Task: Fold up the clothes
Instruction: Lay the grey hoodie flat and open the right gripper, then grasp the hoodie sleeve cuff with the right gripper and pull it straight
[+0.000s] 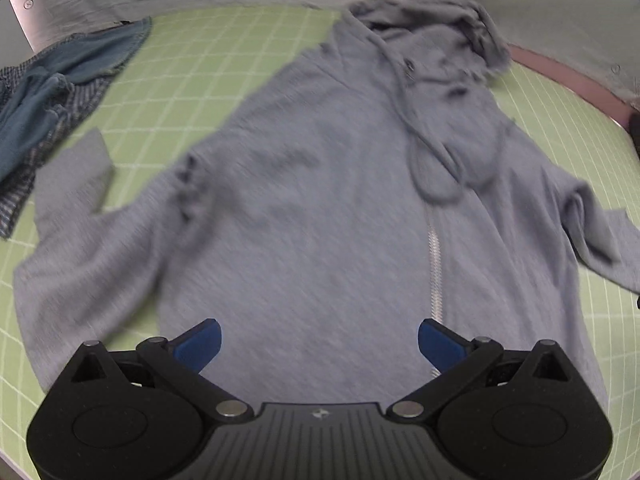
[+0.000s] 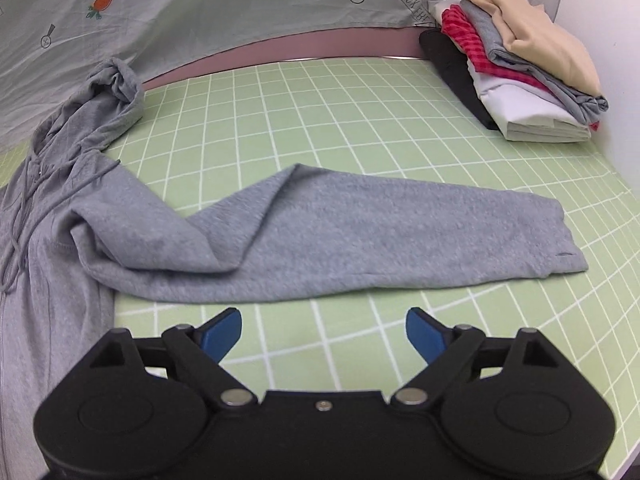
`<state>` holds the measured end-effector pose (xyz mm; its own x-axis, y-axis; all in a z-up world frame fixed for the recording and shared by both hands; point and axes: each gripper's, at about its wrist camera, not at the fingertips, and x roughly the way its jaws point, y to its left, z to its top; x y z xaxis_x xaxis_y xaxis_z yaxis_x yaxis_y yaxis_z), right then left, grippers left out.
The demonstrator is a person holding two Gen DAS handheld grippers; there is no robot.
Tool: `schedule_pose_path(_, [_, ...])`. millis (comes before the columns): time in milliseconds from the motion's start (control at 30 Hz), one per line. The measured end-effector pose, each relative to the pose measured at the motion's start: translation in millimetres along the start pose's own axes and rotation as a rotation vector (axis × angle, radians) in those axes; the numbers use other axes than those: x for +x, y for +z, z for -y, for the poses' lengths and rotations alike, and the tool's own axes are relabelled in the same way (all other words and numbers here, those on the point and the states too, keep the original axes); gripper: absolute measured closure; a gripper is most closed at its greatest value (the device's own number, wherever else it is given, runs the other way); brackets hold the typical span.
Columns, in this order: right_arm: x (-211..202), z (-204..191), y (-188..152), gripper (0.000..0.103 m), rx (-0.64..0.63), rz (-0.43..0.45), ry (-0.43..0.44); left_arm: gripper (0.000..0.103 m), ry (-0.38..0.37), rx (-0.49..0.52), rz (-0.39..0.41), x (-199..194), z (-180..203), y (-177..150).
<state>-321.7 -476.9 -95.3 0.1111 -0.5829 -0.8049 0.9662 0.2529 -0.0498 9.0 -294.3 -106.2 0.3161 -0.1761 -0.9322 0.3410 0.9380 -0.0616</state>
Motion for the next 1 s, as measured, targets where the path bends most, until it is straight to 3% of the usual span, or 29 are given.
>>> schedule_pose_path(367, [32,84,29,0.012,-0.018,0.039,-0.024,0.000,0.073,-0.079,-0.042,21,42,-22])
schedule_pose_path(600, [59,143,55,0.011,0.005,0.102,-0.182,0.000,0.120,-0.093,-0.066,29,52,-17])
schedule_pose_path(733, [73,175,61,0.012,0.088,0.071,-0.213,0.000,0.129,-0.124,-0.086,31,54,-13])
schedule_pose_path(900, [74,192,54,0.024,0.143,0.055,-0.159,0.000,0.137,-0.146,-0.090,32,54,-12])
schedule_pose_path(967, [73,194,50,0.041,0.163,0.063,-0.111,0.000,0.140,-0.156,-0.094,32,54,-12])
schedule_pose_path(1000, [72,194,49,0.044,0.171,0.067,-0.103,0.000,0.142,-0.160,-0.098,32,54,-11])
